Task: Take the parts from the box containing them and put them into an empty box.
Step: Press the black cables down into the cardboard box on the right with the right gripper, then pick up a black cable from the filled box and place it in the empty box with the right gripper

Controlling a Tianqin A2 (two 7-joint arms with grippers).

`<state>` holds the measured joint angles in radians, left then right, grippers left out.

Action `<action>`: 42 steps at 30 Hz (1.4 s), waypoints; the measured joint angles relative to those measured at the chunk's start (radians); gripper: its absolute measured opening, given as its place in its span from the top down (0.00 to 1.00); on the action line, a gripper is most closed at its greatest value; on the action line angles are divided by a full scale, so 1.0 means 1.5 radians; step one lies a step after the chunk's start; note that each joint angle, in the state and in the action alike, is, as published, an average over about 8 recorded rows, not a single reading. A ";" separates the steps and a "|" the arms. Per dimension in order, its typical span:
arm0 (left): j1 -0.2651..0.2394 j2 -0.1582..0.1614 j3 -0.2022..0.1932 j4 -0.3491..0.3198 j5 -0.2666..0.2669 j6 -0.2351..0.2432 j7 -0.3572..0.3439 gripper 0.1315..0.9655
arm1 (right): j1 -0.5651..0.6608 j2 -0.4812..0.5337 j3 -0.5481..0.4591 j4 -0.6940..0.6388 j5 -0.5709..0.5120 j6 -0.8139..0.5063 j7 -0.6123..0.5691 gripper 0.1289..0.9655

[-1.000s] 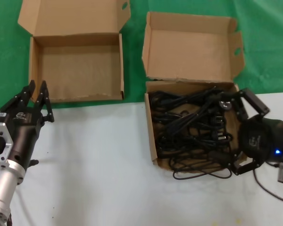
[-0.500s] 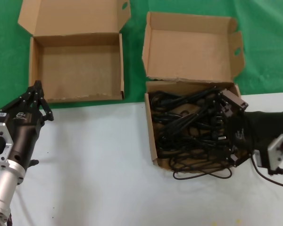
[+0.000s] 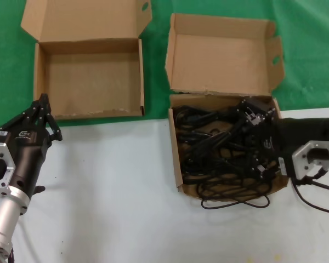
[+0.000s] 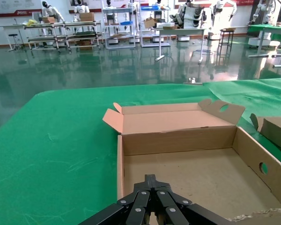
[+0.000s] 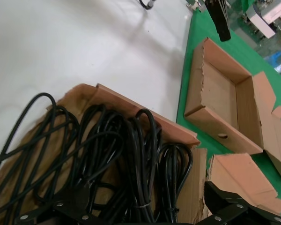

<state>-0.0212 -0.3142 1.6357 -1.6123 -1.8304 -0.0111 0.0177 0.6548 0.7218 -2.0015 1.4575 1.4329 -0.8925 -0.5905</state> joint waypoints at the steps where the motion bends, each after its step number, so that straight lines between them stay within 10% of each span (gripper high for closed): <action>1: 0.000 0.000 0.000 0.000 0.000 0.000 0.000 0.98 | 0.004 -0.003 -0.002 -0.005 -0.002 0.001 0.001 0.10; 42: 0.000 0.000 0.000 0.000 0.000 0.000 0.000 0.98 | 0.016 -0.008 -0.024 -0.016 -0.038 0.036 0.018 0.88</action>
<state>-0.0212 -0.3142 1.6357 -1.6123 -1.8304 -0.0111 0.0177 0.6780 0.7102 -2.0370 1.4331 1.3757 -0.8382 -0.5643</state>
